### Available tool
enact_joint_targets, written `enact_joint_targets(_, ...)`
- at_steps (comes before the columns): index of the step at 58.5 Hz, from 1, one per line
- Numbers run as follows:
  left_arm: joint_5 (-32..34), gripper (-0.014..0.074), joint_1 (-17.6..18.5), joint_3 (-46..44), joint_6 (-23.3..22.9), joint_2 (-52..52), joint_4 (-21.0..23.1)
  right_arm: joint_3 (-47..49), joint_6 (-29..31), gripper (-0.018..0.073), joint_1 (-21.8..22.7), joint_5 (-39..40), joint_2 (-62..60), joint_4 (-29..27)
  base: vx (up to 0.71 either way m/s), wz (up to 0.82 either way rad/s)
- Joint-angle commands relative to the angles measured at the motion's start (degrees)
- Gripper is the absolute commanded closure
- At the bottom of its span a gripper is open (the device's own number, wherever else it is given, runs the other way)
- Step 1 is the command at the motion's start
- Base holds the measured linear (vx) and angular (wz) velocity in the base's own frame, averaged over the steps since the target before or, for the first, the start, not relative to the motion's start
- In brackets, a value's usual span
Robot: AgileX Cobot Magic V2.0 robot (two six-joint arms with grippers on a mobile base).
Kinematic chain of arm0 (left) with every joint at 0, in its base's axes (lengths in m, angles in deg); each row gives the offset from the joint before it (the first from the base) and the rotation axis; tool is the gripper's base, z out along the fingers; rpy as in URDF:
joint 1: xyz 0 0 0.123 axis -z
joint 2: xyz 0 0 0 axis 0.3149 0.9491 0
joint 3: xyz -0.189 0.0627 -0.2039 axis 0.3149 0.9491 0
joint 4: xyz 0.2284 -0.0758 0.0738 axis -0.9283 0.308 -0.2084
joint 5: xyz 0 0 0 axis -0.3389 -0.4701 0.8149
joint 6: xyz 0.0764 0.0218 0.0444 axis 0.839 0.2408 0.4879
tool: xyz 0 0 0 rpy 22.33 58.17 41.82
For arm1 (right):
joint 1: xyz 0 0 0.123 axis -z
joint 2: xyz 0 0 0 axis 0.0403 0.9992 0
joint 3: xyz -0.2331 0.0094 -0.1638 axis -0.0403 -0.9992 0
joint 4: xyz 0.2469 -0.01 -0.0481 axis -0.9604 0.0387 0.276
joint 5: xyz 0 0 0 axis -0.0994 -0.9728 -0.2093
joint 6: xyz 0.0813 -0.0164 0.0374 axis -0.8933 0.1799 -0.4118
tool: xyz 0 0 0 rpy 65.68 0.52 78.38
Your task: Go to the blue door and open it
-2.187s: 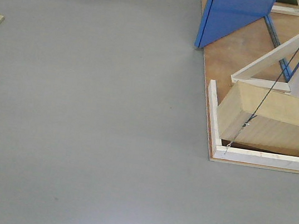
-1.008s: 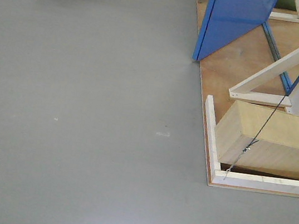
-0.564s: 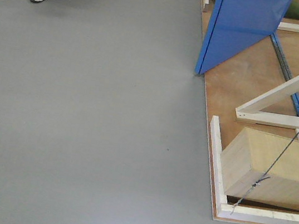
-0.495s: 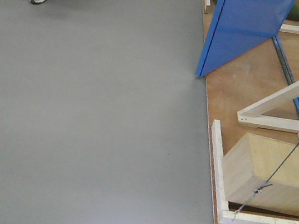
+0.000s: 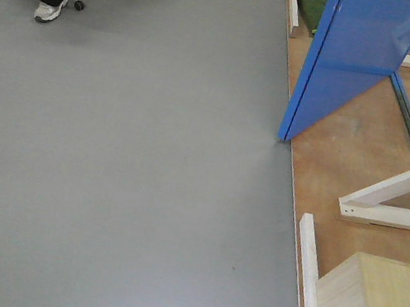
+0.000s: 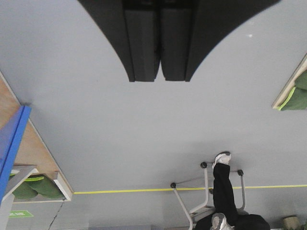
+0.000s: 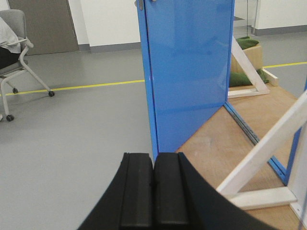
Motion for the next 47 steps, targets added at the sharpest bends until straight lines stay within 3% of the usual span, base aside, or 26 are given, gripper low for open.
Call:
enact_joint_targets(1,4.6,0.0526,0.1,-1.8,-0.2,-1.0,0.0,-0.5,0.4,0.0564,-0.1,4.6,-0.3,0.5,0.46,-0.01)
enact_joint_targets(47,4.6,0.0526,0.1,-1.8,-0.2,-1.0,0.0,-0.5,0.4,0.0564,-0.1,4.6,-0.3,0.5,0.46,-0.01)
